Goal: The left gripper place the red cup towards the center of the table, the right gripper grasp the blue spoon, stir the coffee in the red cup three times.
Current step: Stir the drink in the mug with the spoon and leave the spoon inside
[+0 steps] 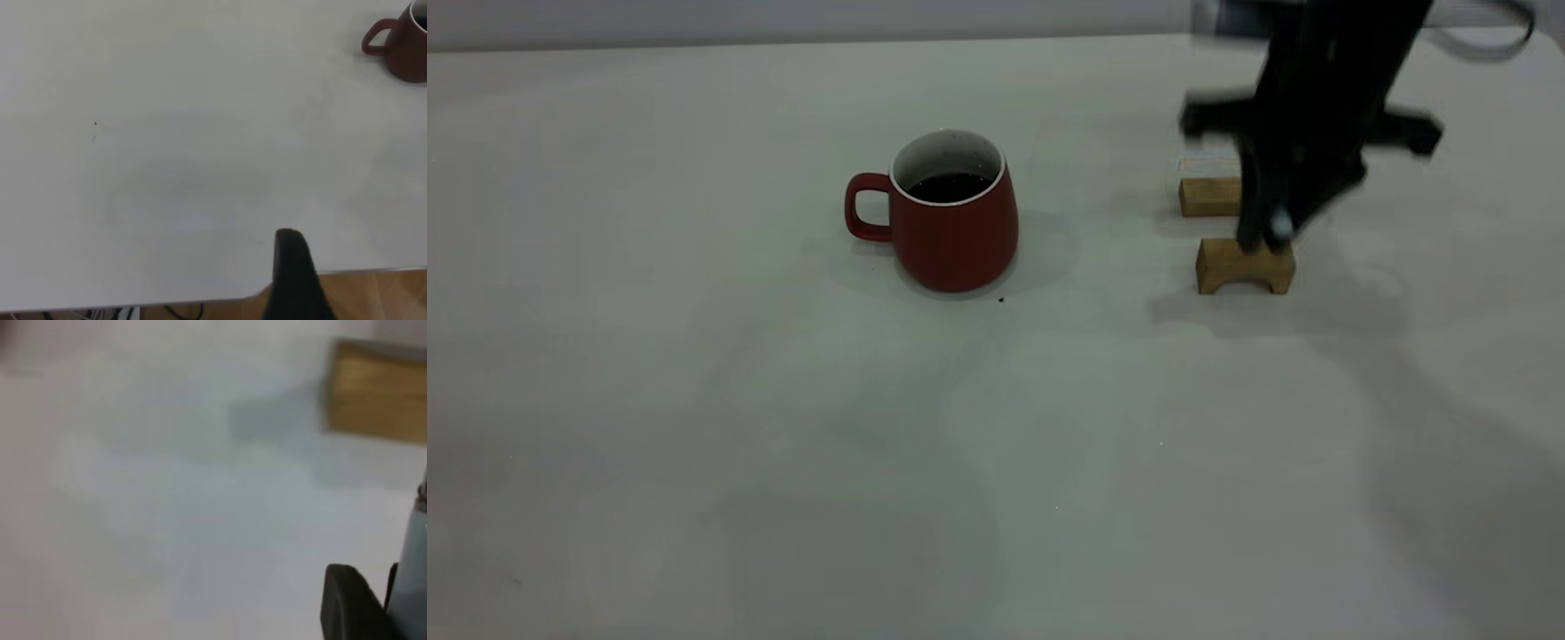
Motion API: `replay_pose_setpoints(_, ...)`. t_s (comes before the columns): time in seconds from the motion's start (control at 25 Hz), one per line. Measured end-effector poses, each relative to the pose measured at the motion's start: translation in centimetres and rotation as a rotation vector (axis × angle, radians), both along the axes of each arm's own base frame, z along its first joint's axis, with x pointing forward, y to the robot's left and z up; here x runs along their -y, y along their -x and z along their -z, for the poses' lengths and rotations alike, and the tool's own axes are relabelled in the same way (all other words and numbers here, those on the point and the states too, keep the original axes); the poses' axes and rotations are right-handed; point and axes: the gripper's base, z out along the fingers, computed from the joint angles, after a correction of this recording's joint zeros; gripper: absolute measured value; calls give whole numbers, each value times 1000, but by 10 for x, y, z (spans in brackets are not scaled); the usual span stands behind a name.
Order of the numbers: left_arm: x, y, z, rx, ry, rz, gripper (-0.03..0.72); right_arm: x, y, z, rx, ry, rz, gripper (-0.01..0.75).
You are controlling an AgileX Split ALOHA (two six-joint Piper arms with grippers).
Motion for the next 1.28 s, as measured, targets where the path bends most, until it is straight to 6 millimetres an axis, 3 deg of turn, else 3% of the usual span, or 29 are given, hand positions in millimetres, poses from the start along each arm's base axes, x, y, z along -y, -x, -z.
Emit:
replay_pose_setpoints(0.08, 0, 0, 0, 0, 0, 0, 558, -10, 1, -22, 6, -120, 42, 128)
replay_pose_setpoints(0.16, 0, 0, 0, 0, 0, 0, 558, -20, 1, -31, -13, -255, 85, 128)
replay_pose_setpoints(0.28, 0, 0, 0, 0, 0, 0, 558, -36, 2, -36, -91, -455, 178, 128)
replay_pose_setpoints(0.48, 0, 0, 0, 0, 0, 0, 558, -47, 1, -40, -171, -638, 257, 128)
replay_pose_setpoints(0.92, 0, 0, 0, 0, 0, 0, 558, -54, -5, -50, -163, -786, 317, 128)
replay_pose_setpoints(1.28, 0, 0, 0, 0, 0, 0, 558, -55, -6, -52, -190, -800, 365, 128)
